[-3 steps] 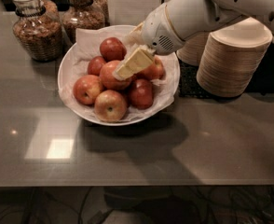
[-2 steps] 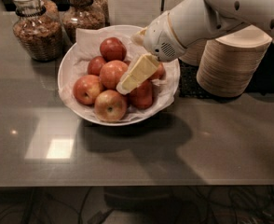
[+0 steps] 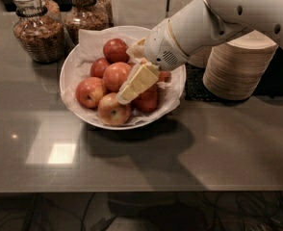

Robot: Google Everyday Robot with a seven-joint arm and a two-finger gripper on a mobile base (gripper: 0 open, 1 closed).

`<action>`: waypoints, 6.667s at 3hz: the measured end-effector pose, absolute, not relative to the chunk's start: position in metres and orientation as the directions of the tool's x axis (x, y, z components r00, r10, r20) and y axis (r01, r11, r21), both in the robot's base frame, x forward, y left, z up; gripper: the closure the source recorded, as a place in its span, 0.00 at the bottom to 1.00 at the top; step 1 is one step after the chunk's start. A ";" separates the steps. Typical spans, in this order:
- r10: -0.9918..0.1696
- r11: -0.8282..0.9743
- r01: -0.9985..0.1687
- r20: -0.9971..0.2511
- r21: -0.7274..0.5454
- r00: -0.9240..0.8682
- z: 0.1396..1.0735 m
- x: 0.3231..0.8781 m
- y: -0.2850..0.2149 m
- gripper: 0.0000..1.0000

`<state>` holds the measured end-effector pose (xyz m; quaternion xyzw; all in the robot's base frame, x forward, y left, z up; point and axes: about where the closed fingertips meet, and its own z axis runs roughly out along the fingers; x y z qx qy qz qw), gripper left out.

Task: Pick apple from white bowl

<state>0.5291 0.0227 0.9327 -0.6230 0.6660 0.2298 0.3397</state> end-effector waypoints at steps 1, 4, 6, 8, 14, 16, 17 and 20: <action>-0.674 0.084 -0.988 -0.737 -0.126 0.037 0.942 0.526 0.036 0.34; -0.689 0.115 -0.990 -0.724 -0.076 -0.025 0.914 0.525 0.023 0.19; -0.700 0.076 -0.994 -0.715 -0.084 0.007 0.942 0.541 0.035 0.24; -0.690 0.062 -0.978 -0.717 -0.197 0.101 1.018 0.556 0.025 0.04; -0.709 0.078 -0.996 -0.705 -0.051 -0.020 0.931 0.558 0.035 0.29; -0.703 0.088 -0.996 -0.710 -0.028 -0.042 0.926 0.557 0.035 0.76; -0.703 0.088 -0.996 -0.710 -0.028 -0.042 0.929 0.557 0.035 0.98; -0.683 0.081 -0.997 -0.729 -0.013 -0.046 0.929 0.550 0.035 1.00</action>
Offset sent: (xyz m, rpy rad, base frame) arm -0.0049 0.0184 -0.0015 -0.0160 0.0242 0.0453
